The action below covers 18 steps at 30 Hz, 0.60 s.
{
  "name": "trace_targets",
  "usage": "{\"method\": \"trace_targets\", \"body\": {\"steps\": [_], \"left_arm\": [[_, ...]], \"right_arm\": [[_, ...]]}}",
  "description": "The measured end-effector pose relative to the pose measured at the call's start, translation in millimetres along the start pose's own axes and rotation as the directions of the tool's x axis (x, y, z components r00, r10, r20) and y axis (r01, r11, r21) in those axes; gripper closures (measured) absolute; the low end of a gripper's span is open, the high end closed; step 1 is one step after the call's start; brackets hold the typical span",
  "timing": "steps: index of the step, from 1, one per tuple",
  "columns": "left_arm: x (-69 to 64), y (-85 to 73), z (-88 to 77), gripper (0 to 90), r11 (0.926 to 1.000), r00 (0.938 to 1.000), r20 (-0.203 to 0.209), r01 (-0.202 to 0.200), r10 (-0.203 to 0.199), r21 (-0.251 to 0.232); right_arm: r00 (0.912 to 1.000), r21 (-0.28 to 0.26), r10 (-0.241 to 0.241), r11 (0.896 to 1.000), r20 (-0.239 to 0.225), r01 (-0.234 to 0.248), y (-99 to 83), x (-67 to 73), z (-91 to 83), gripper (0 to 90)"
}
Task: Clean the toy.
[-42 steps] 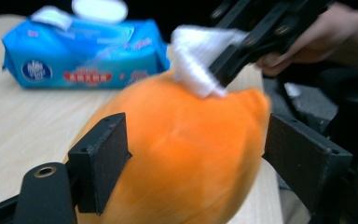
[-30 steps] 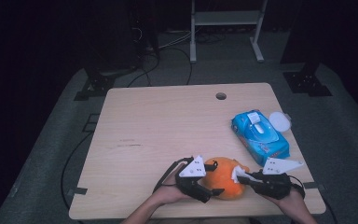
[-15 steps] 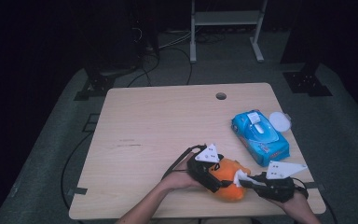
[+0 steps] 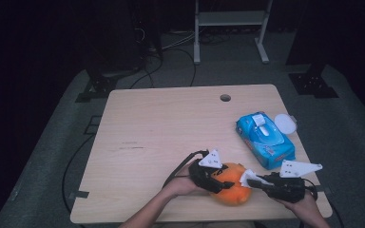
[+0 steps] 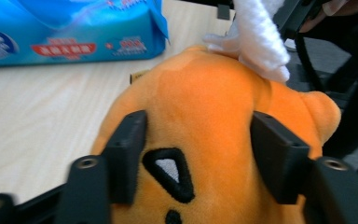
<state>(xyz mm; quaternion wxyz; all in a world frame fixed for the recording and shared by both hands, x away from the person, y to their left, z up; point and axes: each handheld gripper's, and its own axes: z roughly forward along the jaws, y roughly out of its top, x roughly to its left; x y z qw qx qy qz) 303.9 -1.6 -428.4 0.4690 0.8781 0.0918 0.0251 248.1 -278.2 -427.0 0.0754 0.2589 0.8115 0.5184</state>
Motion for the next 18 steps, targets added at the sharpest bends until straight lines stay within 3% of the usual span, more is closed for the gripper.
{"method": "trace_targets", "body": {"steps": [4, 10, 11, 12, 18], "left_arm": [[-3.6, 2.0, -6.5, 49.8, 0.9991, 0.9990, -0.044, -0.006, 0.004, -0.041], [0.6, 3.5, -16.7, 51.3, 0.9984, 0.9914, -0.130, -0.005, -0.002, -0.057], [0.6, 3.5, -16.7, 51.3, 0.9984, 0.9914, -0.130, -0.005, -0.002, -0.057], [2.4, 3.4, -20.4, 51.2, 0.9986, 0.9862, -0.166, -0.016, 0.007, -0.050], [10.7, 0.0, -31.9, 51.3, 0.9990, 0.9775, -0.211, -0.004, -0.006, -0.044]], "right_arm": [[0.9998, -0.027, 0.016, 1.000, 0.016, -0.015, 0.4, -1.3, -4.0, 78.5], [0.9969, -0.046, 0.042, 0.998, 0.066, -0.039, -1.6, -10.1, -13.7, 78.5], [0.9969, -0.046, 0.042, 0.998, 0.066, -0.039, -1.6, -10.1, -13.7, 78.5], [0.9937, -0.021, 0.052, 0.999, 0.100, -0.050, -5.2, -16.6, -14.7, 78.5], [0.9804, 0.101, 0.058, 0.992, 0.188, -0.078, -20.3, -34.4, -7.7, 75.8]]}}
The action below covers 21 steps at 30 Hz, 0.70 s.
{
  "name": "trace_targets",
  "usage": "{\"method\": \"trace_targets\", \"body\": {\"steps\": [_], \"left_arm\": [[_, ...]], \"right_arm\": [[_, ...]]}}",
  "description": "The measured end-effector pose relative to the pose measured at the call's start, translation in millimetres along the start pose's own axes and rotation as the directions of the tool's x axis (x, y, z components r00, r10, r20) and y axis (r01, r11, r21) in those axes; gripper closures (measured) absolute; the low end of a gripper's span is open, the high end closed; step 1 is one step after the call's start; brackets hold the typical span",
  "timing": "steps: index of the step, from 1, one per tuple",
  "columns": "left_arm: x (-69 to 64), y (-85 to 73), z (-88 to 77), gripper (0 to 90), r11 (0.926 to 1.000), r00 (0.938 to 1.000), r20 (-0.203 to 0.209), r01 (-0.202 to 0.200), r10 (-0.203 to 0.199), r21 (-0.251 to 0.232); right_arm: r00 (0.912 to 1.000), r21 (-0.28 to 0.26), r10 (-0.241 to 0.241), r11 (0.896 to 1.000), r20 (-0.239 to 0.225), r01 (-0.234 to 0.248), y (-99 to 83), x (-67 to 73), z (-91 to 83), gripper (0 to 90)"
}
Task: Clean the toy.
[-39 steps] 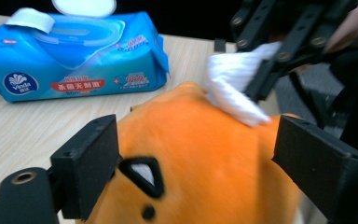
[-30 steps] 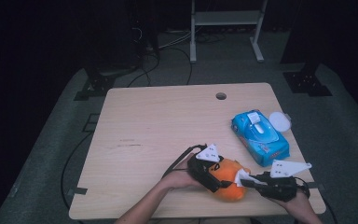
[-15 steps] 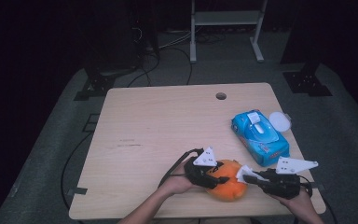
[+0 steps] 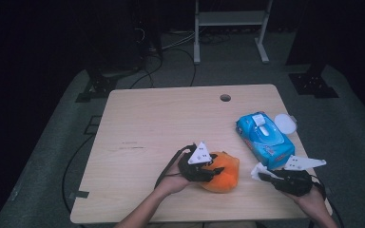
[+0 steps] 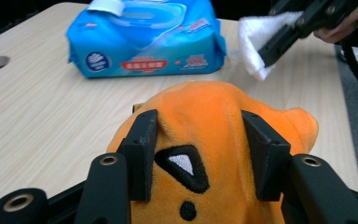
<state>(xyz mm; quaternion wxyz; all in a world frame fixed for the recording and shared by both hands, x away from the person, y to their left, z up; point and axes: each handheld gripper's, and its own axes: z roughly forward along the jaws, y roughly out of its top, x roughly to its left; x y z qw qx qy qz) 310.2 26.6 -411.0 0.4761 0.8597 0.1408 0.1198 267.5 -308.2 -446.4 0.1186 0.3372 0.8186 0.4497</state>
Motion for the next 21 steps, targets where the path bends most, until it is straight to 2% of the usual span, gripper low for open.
{"method": "trace_targets", "body": {"steps": [4, 6, 13, 21], "left_arm": [[7.2, -2.8, -4.6, 51.4, 0.9999, 0.9996, -0.027, 0.012, -0.012, 0.003], [10.1, -4.2, -6.4, 51.4, 0.9999, 0.9993, -0.033, 0.014, -0.014, 0.006], [15.4, -7.5, -9.1, 51.4, 0.9993, 0.9981, -0.049, 0.036, -0.037, -0.004], [19.1, -8.0, -11.9, 51.4, 0.9991, 0.9971, -0.064, 0.042, -0.042, -0.004]], "right_arm": [[0.9997, 0.057, 0.013, 0.998, 0.020, -0.014, -6.8, -5.9, 6.1, 68.0], [0.9996, 0.065, 0.015, 0.998, 0.023, -0.017, -7.7, -6.7, 7.2, 64.4], [1.0000, 0.058, -0.006, 0.998, 0.008, 0.005, -5.3, -2.6, 10.1, 52.2], [0.9998, 0.047, -0.018, 0.999, -0.010, 0.018, -5.0, -1.3, 11.1, 47.1]]}}
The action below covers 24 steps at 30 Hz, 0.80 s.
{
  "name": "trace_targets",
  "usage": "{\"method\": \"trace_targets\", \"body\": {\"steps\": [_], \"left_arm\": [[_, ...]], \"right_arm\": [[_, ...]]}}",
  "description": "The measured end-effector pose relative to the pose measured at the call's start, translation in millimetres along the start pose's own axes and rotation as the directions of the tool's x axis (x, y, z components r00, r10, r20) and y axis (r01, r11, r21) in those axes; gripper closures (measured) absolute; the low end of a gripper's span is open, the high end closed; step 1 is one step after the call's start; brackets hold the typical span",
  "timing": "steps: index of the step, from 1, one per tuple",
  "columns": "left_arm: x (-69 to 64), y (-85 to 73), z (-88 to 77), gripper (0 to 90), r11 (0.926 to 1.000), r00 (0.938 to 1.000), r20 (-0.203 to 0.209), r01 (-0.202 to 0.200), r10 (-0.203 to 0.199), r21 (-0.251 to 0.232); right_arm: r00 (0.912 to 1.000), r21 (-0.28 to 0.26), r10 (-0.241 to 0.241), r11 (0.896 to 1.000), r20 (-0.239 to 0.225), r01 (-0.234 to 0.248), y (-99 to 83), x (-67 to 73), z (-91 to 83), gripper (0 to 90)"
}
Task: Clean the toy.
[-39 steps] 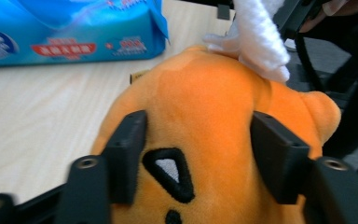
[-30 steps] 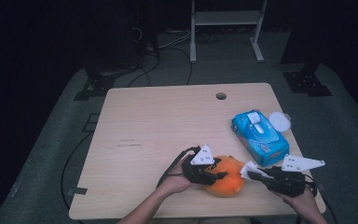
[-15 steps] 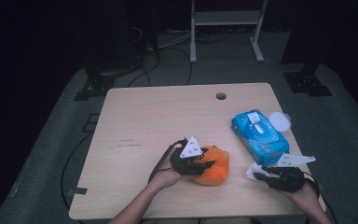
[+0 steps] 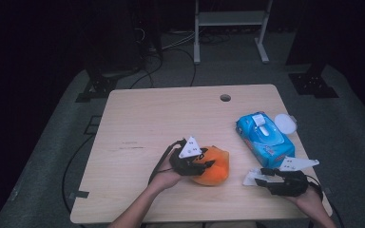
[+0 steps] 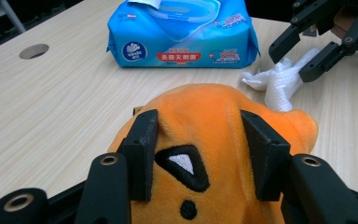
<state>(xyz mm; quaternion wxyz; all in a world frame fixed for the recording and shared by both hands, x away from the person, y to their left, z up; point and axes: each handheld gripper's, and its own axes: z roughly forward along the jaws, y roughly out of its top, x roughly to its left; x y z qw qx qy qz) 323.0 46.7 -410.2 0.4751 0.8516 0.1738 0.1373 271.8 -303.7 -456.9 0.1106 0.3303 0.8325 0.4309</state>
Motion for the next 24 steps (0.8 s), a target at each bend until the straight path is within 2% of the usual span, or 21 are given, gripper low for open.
{"method": "trace_targets", "body": {"steps": [8, 16, 18, 20, 24], "left_arm": [[5.4, -1.3, -0.4, 52.7, 1.0000, 1.0000, 0.002, -0.003, 0.003, 0.008], [7.8, -7.6, 1.4, 55.3, 0.9993, 0.9991, 0.022, 0.037, -0.037, 0.005], [9.2, -8.6, 0.3, 59.3, 0.9983, 0.9982, 0.022, 0.057, -0.056, -0.012], [12.5, -8.3, 0.0, 60.1, 0.9968, 0.9971, 0.012, 0.076, -0.076, -0.027], [19.2, -5.4, 0.0, 60.4, 0.9968, 0.9971, -0.019, 0.073, -0.074, -0.031]], "right_arm": [[1.0000, -0.038, 0.006, 0.999, -0.003, -0.006, 2.2, 1.3, -0.9, 42.3], [1.0000, -0.063, -0.006, 0.998, -0.006, 0.006, 5.8, 5.0, -2.6, 41.6], [0.9998, -0.083, -0.015, 0.996, -0.010, 0.014, 7.6, 8.1, -4.6, 40.7], [0.9998, -0.096, -0.017, 0.995, -0.011, 0.016, 8.9, 9.4, -6.2, 40.7], [0.9998, -0.127, -0.020, 0.992, -0.004, 0.019, 11.9, 11.9, -10.7, 40.6]]}}
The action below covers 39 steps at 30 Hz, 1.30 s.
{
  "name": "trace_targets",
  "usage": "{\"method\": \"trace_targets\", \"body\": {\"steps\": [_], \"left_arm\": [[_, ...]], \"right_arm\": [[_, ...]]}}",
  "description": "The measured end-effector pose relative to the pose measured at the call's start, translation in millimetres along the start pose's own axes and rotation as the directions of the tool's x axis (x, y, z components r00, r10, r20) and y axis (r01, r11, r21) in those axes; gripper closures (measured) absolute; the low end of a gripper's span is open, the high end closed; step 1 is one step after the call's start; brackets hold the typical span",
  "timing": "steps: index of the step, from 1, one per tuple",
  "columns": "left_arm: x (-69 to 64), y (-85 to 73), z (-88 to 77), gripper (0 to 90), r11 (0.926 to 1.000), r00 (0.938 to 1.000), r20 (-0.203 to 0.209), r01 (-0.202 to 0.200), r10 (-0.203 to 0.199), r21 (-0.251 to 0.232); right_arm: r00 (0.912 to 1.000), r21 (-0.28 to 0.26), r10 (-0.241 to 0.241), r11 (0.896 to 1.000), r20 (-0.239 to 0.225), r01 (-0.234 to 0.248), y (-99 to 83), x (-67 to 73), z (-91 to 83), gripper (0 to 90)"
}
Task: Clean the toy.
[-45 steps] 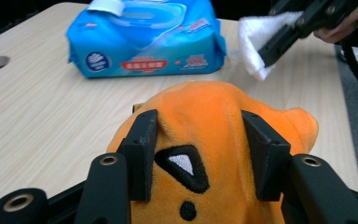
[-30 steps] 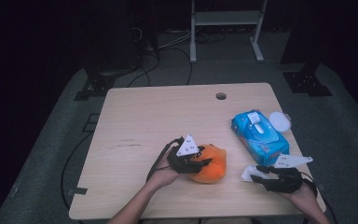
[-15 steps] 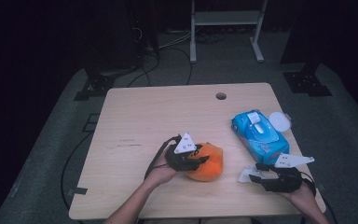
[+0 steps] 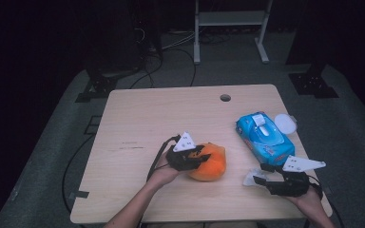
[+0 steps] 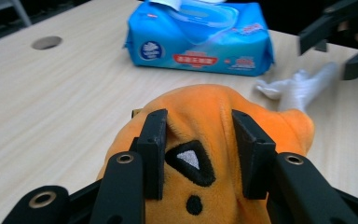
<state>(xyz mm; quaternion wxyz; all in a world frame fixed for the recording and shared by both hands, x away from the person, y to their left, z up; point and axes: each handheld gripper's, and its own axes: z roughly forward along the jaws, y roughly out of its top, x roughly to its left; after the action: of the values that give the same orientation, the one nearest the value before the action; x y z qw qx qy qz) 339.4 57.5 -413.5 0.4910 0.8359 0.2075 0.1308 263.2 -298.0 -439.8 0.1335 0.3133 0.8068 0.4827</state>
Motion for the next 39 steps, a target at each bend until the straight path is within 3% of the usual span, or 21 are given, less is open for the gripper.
{"method": "trace_targets", "body": {"steps": [4, 7, 10, 12, 16, 29, 39], "left_arm": [[7.2, 4.6, -2.7, 60.3, 0.9999, 0.9993, -0.037, -0.011, 0.011, -0.005], [19.6, 6.8, -6.2, 60.2, 0.9999, 0.9960, -0.088, -0.017, 0.016, -0.002], [25.3, 3.3, -6.6, 60.0, 1.0000, 0.9948, -0.102, -0.005, 0.005, 0.000], [30.5, -6.3, -7.0, 59.3, 0.9997, 0.9936, -0.111, 0.023, -0.022, 0.006], [33.6, -14.4, -10.3, 51.1, 0.9976, 0.9933, -0.092, 0.069, -0.070, -0.011], [34.9, -21.8, -36.0, 24.2, 0.9940, 0.9888, -0.101, 0.109, -0.110, -0.013], [34.9, -32.6, -59.8, 18.7, 0.9913, 0.9856, -0.106, 0.129, -0.131, -0.024]], "right_arm": [[1.0000, -0.015, 0.002, 1.000, 0.003, -0.002, 2.0, 2.0, -2.1, 40.3], [0.9999, -0.015, 0.000, 1.000, 0.013, 0.000, 2.9, 1.3, -1.4, 40.3], [0.9999, -0.012, 0.007, 1.000, 0.012, -0.007, 2.7, 0.4, -0.9, 39.5], [0.9998, -0.011, 0.011, 1.000, 0.016, -0.010, 1.7, -1.5, 0.3, 38.7], [0.9995, -0.007, 0.023, 1.000, 0.021, -0.023, 1.0, -3.6, 0.6, 37.5], [0.9992, -0.003, 0.028, 1.000, 0.030, -0.027, 1.6, -2.9, 2.6, 35.8], [0.9989, 0.004, 0.027, 1.000, 0.039, -0.028, 0.0, -3.8, 5.0, 34.6]]}}
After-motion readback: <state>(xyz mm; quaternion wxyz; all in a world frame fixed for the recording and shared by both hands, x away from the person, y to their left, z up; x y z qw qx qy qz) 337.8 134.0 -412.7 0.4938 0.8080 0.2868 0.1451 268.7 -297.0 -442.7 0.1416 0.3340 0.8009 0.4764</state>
